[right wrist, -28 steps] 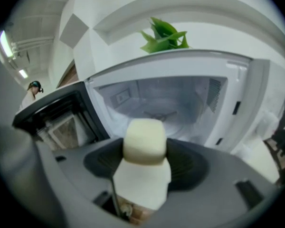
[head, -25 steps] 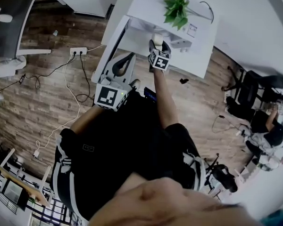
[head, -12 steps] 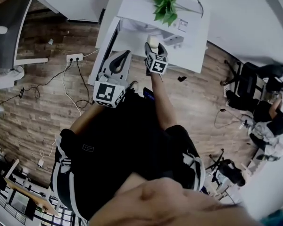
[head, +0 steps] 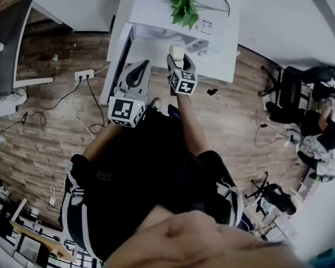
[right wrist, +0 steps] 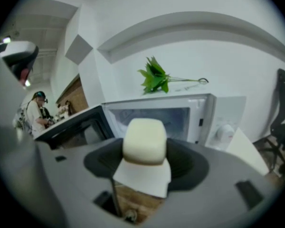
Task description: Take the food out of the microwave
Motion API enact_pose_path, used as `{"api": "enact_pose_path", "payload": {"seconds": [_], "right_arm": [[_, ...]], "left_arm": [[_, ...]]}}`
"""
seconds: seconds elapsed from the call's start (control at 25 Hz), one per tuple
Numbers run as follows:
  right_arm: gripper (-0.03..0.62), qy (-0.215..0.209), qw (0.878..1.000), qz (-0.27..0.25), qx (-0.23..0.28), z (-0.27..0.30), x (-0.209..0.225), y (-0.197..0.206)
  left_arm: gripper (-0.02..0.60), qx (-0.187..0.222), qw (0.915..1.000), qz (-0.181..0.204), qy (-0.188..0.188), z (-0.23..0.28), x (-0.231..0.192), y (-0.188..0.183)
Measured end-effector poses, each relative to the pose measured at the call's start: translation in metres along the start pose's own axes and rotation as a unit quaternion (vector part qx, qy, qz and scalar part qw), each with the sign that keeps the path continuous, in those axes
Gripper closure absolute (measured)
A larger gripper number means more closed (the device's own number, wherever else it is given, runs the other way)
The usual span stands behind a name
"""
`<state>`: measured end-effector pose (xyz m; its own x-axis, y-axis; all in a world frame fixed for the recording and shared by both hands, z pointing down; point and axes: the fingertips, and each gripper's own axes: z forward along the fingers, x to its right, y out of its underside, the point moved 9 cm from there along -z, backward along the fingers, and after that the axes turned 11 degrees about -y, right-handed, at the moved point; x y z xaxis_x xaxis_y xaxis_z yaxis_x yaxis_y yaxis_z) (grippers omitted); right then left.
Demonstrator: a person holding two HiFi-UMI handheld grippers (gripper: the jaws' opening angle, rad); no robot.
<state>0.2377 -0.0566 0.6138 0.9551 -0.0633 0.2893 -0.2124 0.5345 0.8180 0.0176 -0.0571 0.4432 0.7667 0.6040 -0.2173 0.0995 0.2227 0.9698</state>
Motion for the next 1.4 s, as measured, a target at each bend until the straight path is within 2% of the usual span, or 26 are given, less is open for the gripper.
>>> {"api": "enact_pose_path", "payload": {"seconds": [0.76,1.4], "right_arm": [[0.301,-0.02,0.997,-0.013,0.08,-0.069,-0.023,-0.036],[0.301,-0.037,0.987,-0.037,0.154,-0.121,-0.054,-0.069]], "left_arm": [[0.551,-0.004,1.0,0.005,0.002,0.01,0.002,0.004],[0.551,-0.008,0.9999,0.009,0.003,0.016,0.004,0.005]]}}
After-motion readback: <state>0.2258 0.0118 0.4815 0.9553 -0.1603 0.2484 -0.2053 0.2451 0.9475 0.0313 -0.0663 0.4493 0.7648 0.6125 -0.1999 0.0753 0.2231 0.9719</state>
